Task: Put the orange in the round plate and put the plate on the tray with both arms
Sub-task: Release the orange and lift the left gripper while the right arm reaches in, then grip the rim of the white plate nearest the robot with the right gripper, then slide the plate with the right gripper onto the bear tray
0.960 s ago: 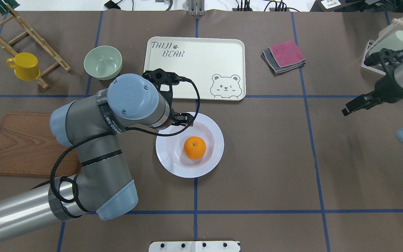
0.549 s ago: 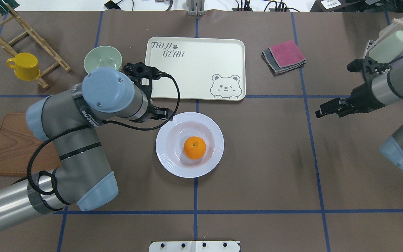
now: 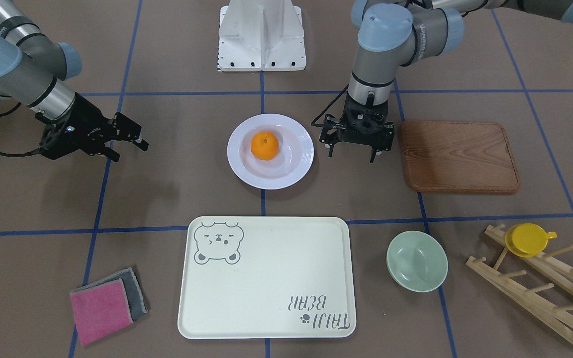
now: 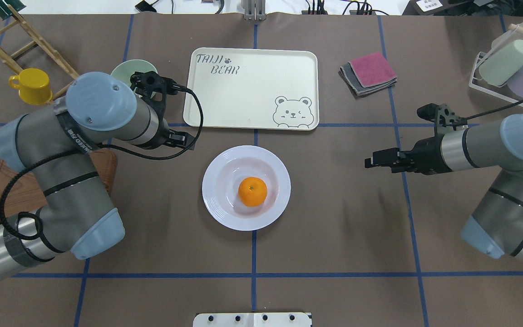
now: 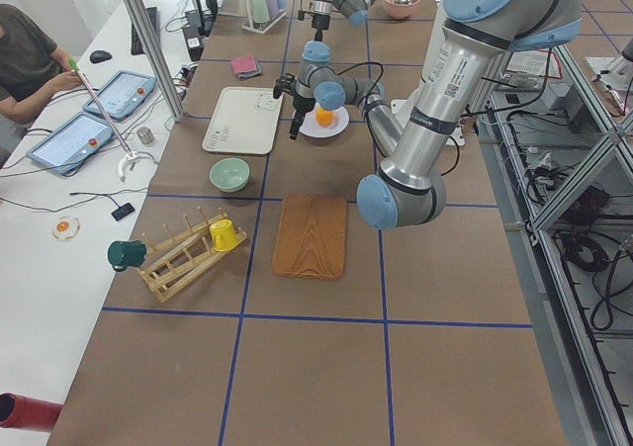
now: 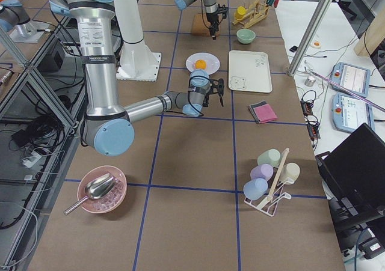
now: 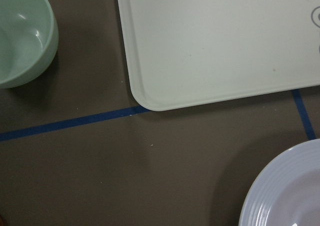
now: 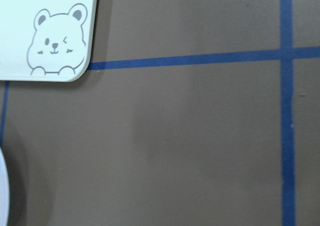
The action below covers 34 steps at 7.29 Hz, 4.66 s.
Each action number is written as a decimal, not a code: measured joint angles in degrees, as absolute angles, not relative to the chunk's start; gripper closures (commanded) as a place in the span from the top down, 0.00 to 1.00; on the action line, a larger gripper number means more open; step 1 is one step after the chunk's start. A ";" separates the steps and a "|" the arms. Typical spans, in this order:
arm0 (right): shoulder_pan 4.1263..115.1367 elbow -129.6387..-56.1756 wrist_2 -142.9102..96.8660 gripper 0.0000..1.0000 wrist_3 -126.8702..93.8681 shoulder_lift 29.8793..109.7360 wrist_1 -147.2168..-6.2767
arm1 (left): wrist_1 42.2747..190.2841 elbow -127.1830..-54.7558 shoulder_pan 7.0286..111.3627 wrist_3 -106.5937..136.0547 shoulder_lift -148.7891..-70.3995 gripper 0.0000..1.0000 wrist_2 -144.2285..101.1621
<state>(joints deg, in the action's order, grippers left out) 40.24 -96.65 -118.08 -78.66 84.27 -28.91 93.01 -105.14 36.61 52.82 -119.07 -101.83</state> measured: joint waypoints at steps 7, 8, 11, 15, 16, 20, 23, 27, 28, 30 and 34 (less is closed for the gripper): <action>21.94 -96.47 -88.48 1.00 -102.79 78.91 -20.03 | 93.08 -105.77 41.01 48.35 -115.10 0.99 -104.67; 19.80 -95.46 -86.22 0.98 -102.82 77.78 -19.10 | 93.10 -105.79 41.03 48.34 -114.88 0.99 -104.68; 17.23 -91.90 -82.86 0.78 -102.86 74.35 -18.40 | 93.10 -105.82 41.07 48.34 -114.71 0.99 -104.68; 16.92 -91.16 -80.55 0.68 -103.97 73.54 -18.37 | 93.08 -105.85 41.05 48.42 -114.66 0.99 -104.68; 16.90 -91.15 -79.60 0.68 -105.63 73.44 -18.32 | 93.08 -105.86 41.05 48.43 -114.64 0.99 -104.68; 16.03 -90.24 -74.64 0.69 -110.64 73.44 -16.12 | 93.08 -105.88 41.10 48.42 -114.61 0.99 -104.68; 13.96 -87.06 -70.46 0.67 -111.50 73.57 -10.28 | 93.08 -105.90 41.10 48.43 -114.61 0.99 -104.68; 13.15 -85.77 -70.19 0.61 -107.36 72.69 -9.89 | 93.08 -105.91 41.06 48.43 -114.61 0.99 -104.68; 13.09 -84.99 -70.11 0.51 -107.32 71.74 -9.86 | 93.08 -105.94 41.09 48.45 -114.61 0.99 -104.68; 13.00 -84.45 -70.06 0.25 -107.33 70.95 -9.79 | 93.08 -106.37 41.10 48.50 -114.10 0.99 -104.68; 12.99 -85.28 -70.11 0.00 -107.86 70.71 -9.60 | 93.00 -108.22 41.13 48.50 -112.18 0.99 -104.68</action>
